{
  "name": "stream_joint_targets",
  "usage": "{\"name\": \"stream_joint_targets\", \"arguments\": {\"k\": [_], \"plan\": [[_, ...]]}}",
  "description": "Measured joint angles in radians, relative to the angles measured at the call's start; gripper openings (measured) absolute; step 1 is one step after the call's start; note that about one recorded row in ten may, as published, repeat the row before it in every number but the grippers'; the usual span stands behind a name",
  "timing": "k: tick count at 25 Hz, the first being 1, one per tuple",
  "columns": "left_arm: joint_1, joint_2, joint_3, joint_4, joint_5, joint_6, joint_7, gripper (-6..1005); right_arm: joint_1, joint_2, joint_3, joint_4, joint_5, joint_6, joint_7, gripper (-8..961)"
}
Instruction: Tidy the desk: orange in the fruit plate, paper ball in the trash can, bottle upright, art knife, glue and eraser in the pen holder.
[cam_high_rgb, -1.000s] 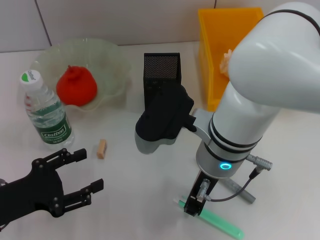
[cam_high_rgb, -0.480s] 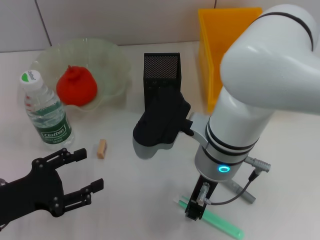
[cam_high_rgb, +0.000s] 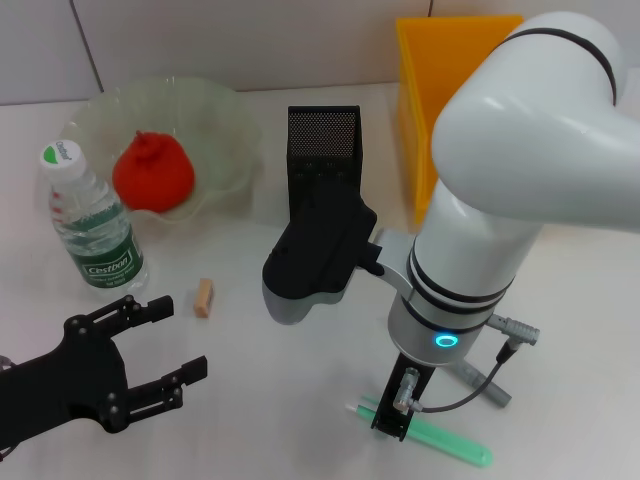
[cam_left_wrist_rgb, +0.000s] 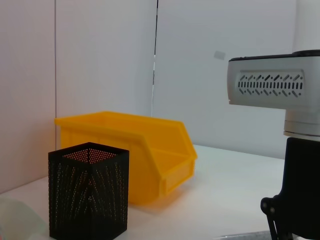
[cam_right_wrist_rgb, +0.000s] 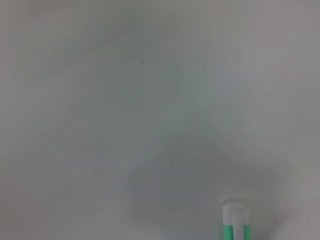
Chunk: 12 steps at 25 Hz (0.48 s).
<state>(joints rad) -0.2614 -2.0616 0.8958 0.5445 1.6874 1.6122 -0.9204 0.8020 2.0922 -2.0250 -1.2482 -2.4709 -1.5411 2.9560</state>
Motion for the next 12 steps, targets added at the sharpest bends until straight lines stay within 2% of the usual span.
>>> {"name": "stream_joint_targets", "arguments": {"k": [9, 12], "plan": [[-0.001, 0.0, 0.0, 0.0, 0.0, -0.002, 0.0, 783, 0.0, 0.0, 0.0, -0.006, -0.001, -0.006, -0.001, 161], [-0.001, 0.0, 0.0, 0.0, 0.0, -0.001, 0.0, 783, -0.012, -0.002, 0.041, -0.03, 0.0, -0.006, -0.009, 161]]}}
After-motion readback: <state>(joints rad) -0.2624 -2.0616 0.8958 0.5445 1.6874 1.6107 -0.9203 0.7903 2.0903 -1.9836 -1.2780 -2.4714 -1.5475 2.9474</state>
